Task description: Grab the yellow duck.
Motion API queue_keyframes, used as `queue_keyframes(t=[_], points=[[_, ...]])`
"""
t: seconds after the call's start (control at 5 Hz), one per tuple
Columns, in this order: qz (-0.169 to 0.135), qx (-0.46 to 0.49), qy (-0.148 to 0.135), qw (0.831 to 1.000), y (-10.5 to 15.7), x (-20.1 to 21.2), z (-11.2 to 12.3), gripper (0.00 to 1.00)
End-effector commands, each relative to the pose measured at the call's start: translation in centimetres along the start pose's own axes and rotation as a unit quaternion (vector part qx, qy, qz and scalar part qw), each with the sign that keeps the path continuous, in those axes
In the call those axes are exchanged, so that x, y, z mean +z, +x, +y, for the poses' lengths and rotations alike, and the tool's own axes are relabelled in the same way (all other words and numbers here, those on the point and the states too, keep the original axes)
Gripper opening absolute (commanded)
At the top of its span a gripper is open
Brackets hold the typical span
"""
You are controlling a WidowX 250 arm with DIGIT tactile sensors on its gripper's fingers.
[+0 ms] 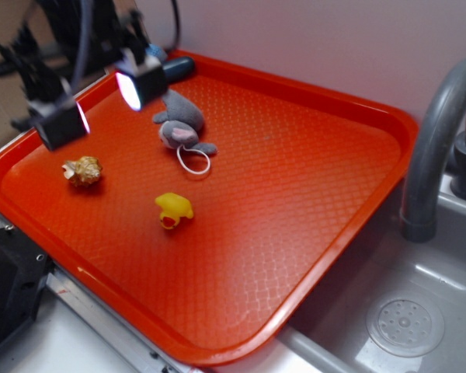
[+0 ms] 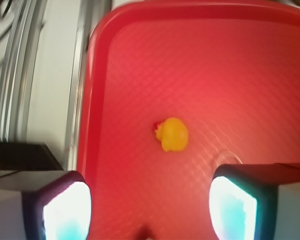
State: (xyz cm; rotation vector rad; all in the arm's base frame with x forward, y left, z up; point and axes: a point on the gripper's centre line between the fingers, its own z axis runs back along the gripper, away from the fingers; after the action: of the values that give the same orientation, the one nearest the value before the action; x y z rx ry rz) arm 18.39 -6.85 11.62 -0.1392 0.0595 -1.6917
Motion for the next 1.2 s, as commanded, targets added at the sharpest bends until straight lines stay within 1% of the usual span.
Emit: queue_keyframes(t=[0.0,0.2,0.4,0.6,0.8,1.0], points=[[0.017,-0.057,-0.003,0.998,1.0,-3.3,0.3,1.0],[0.037,-0.071,-0.008,0.997,1.0,-5.8,0.8,1.0],[0.046,-0.079,-0.017,0.996,1.3,-7.4,1.3,1.0],[0.06,-0.077,-0.025,0.995,1.4,-8.6,1.6,1.0],[0.067,-0.078,-0.029,0.994,1.6,-9.0,1.6,1.0],[0.071,-0.08,-0.024,0.994,1.7,-9.0,1.4,0.0]])
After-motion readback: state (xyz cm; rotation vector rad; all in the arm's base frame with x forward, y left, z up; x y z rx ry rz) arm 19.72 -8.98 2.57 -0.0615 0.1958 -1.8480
